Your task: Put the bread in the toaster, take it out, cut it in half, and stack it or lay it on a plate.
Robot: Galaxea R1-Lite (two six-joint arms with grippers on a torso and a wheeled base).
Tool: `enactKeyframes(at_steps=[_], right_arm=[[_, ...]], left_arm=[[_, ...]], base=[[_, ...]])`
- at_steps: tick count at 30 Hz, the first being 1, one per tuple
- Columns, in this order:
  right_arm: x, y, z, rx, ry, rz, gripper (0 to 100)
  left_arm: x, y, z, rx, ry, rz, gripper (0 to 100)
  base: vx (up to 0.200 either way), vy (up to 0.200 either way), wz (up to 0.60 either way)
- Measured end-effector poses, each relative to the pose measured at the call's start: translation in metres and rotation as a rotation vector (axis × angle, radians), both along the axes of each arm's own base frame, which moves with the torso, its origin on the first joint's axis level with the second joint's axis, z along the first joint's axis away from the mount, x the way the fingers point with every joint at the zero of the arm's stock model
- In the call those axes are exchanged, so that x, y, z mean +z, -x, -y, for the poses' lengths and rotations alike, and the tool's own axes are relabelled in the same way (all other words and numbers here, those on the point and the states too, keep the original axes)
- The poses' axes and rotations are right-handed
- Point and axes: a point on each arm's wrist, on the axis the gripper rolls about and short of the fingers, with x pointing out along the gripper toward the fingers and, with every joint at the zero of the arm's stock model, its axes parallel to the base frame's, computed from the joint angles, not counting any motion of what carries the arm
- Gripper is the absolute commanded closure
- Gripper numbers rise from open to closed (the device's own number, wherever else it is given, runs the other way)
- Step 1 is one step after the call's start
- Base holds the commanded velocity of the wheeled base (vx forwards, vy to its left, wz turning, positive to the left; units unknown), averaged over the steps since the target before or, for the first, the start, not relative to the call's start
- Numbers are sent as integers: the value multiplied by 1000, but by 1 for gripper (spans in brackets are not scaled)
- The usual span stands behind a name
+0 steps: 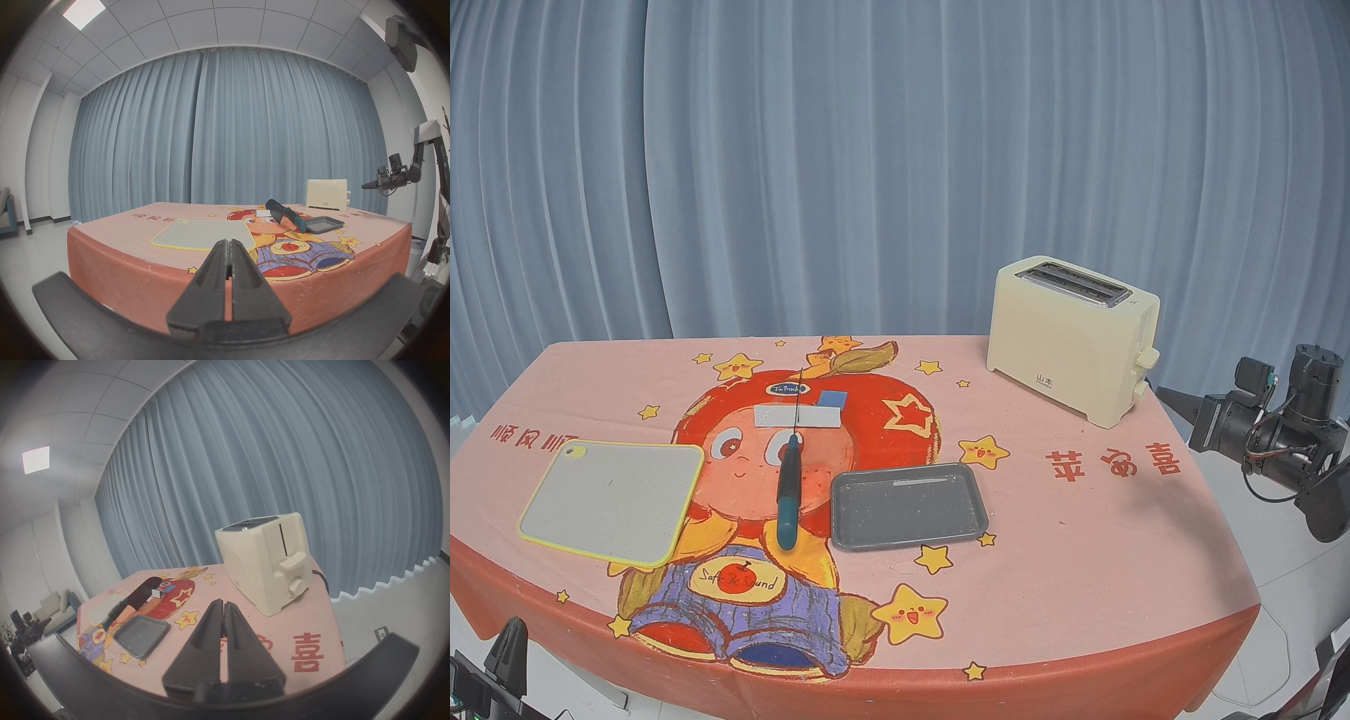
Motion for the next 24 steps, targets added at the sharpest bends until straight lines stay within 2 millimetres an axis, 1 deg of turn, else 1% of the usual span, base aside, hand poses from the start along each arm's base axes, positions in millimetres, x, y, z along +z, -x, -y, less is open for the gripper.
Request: enactKeyframes(at_steps=[10,24], right_arm=[[-22,-14,12,-29,59,-41,100],[-27,-33,22,-86,57,-44,100]], left_arm=[[0,0,0,0,0,0,100],[0,0,0,0,0,0,100]], base=[[0,0,0],[0,0,0]])
